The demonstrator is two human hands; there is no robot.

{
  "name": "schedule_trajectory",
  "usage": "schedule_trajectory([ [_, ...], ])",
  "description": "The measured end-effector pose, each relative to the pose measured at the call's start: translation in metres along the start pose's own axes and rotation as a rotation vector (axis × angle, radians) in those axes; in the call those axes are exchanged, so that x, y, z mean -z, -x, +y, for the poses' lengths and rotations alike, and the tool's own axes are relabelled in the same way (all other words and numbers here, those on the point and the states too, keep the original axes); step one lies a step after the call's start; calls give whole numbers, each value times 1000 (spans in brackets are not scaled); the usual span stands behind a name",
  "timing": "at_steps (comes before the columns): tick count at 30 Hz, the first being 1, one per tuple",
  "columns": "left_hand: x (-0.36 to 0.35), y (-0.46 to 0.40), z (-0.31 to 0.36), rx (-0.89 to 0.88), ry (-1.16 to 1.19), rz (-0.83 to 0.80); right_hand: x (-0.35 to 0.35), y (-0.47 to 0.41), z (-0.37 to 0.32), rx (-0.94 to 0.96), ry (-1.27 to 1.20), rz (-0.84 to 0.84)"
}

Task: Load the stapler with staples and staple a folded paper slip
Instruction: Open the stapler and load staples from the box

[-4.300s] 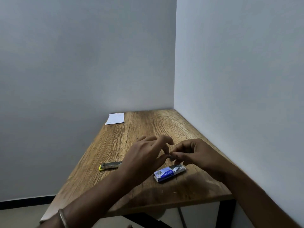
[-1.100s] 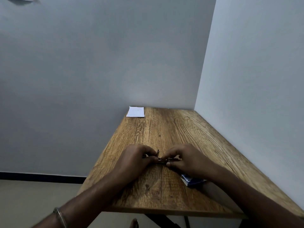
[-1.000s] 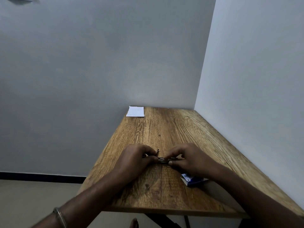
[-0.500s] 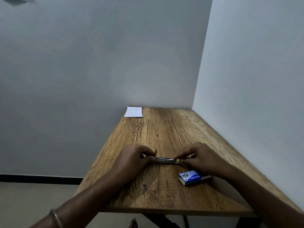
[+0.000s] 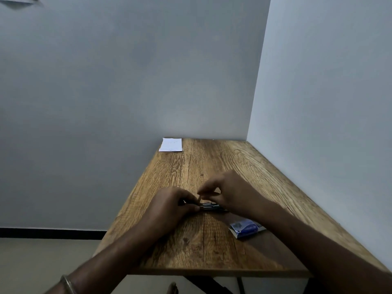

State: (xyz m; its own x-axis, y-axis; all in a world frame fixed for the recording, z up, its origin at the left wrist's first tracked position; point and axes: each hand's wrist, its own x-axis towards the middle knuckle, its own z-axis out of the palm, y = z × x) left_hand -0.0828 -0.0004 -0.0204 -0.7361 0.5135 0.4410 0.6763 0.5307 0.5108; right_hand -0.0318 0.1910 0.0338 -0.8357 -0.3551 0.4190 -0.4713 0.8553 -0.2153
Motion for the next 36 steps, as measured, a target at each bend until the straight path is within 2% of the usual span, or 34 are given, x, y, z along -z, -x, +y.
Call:
schedule_trajectory([
  [9,0,-1,0,20,19,-1,-6,24,21,-135,-22,-16],
  [17,0,0,-1,32,9,-4,-7,28,19,-118,39,-95],
  [24,-1,3,0,42,-13,17,-1,37,34,-260,-199,-62],
  [31,6,4,-3,68,-21,-7,-2,42,50,-352,-208,-57],
  [36,38,15,-26,152,-84,-72,-4,42,53,-353,-222,-23],
])
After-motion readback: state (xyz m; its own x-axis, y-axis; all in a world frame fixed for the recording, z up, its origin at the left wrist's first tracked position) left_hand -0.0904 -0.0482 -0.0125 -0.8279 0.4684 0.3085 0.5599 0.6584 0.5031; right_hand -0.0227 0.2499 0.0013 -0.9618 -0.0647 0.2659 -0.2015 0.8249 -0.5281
